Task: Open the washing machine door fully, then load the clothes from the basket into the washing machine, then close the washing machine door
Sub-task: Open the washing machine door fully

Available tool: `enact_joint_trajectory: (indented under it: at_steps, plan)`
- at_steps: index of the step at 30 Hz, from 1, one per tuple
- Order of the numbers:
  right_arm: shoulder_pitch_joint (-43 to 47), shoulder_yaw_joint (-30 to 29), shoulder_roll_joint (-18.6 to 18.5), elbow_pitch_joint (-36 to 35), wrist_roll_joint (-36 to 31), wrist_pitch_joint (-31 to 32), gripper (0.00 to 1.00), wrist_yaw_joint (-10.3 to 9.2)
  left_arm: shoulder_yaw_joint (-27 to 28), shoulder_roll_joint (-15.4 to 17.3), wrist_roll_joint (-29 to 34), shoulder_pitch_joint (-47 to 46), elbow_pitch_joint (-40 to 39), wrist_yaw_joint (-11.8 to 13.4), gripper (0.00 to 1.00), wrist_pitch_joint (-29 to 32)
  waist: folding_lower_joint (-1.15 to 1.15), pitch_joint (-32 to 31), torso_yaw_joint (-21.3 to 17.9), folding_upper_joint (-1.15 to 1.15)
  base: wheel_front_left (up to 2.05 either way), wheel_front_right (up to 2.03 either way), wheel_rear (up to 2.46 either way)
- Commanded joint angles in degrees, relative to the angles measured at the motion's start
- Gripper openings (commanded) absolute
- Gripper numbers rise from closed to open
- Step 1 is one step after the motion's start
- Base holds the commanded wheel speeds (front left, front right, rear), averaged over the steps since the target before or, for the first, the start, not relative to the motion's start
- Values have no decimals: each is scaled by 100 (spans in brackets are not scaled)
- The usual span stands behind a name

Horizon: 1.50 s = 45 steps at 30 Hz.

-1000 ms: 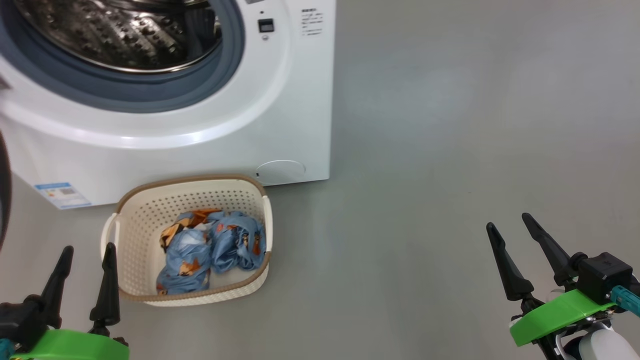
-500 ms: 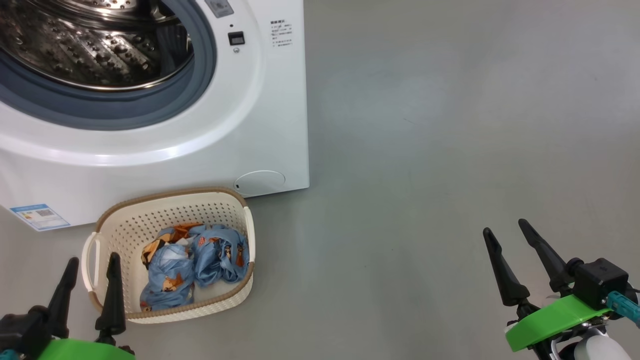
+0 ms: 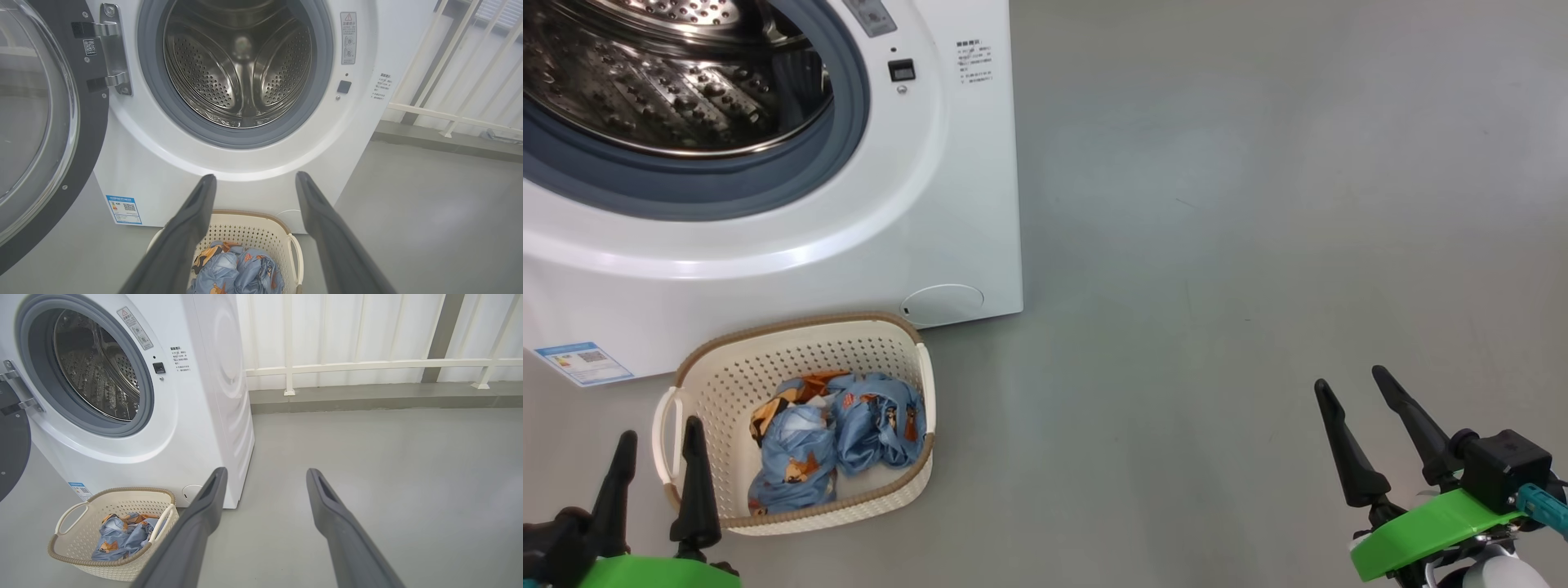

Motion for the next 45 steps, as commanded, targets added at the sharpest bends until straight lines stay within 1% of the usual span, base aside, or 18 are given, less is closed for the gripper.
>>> enact_joint_trajectory:
  at_steps: [1,26,39,45]
  plan:
    - [1,59,-51,-154,14,-69,100,13,212,100,-39,-3,-145,-14,100,-37,0,2,4,0,0,0,0]
    - [-69,11,-45,-191,5,-69,100,13,36,184,-78,-108,-126,-14,100,-37,0,136,66,0,0,0,0]
    - [-79,46,-49,-190,9,-69,100,13,117,172,-192,-170,-39,-14,100,-37,0,131,97,0,0,0,0]
    - [-94,54,-48,-188,10,-69,100,13,93,197,-237,-200,-33,-14,100,-37,0,160,104,0,25,-47,22]
